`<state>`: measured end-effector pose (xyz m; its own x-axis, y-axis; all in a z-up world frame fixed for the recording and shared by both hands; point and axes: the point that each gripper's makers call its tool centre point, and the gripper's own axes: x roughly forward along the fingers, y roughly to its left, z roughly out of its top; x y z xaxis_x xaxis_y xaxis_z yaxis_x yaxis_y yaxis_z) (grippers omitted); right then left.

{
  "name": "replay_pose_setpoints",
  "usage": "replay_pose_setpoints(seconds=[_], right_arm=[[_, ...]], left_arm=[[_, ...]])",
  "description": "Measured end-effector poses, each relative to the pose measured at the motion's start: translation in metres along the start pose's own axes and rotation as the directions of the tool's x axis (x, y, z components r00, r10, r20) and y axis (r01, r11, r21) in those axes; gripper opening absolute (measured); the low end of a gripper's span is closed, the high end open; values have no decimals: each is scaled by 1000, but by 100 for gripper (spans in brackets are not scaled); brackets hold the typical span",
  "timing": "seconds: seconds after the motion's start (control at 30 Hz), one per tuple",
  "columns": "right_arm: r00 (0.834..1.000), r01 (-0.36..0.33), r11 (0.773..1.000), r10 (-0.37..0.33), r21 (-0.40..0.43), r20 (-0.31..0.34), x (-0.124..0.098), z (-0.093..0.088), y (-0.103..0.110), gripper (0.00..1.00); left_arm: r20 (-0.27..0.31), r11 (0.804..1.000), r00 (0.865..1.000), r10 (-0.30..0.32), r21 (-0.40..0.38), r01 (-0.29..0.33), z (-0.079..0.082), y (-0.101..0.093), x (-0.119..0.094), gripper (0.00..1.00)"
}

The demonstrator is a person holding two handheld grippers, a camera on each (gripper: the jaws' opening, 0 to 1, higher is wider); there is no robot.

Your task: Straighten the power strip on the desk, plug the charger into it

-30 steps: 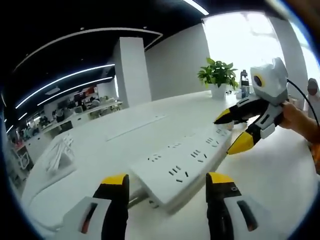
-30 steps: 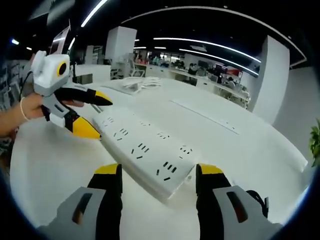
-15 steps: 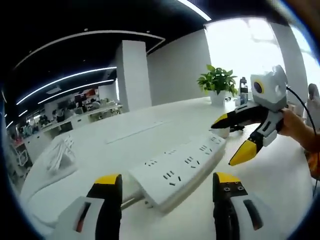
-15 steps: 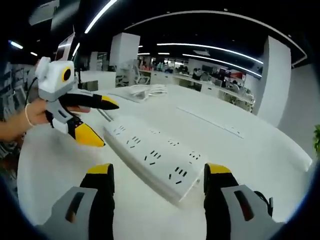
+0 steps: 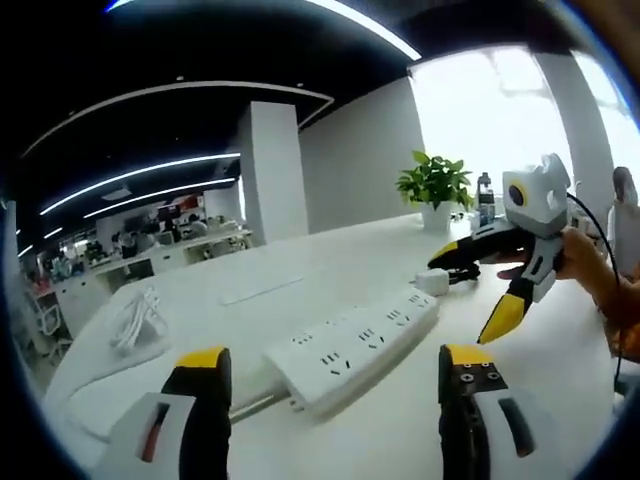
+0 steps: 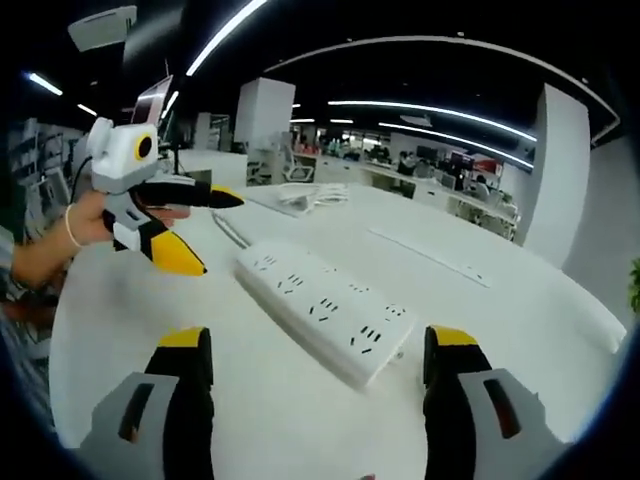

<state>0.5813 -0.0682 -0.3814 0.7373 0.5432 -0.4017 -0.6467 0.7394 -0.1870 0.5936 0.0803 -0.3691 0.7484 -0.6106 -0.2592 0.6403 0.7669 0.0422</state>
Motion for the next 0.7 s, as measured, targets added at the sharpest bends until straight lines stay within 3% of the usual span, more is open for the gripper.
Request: replay_pose_setpoints(seconds=[0.2,0.7], right_arm=[[997,-19,998,14,65,76,-13,9,5,96],[990,-34,998,27,46,141,-37,13,16,100]], left_arm=[[0,997,999,-33,-70,33,-2,-6,-12,92],[41,999,998,-41,-31,42,8,-20,-35,99]])
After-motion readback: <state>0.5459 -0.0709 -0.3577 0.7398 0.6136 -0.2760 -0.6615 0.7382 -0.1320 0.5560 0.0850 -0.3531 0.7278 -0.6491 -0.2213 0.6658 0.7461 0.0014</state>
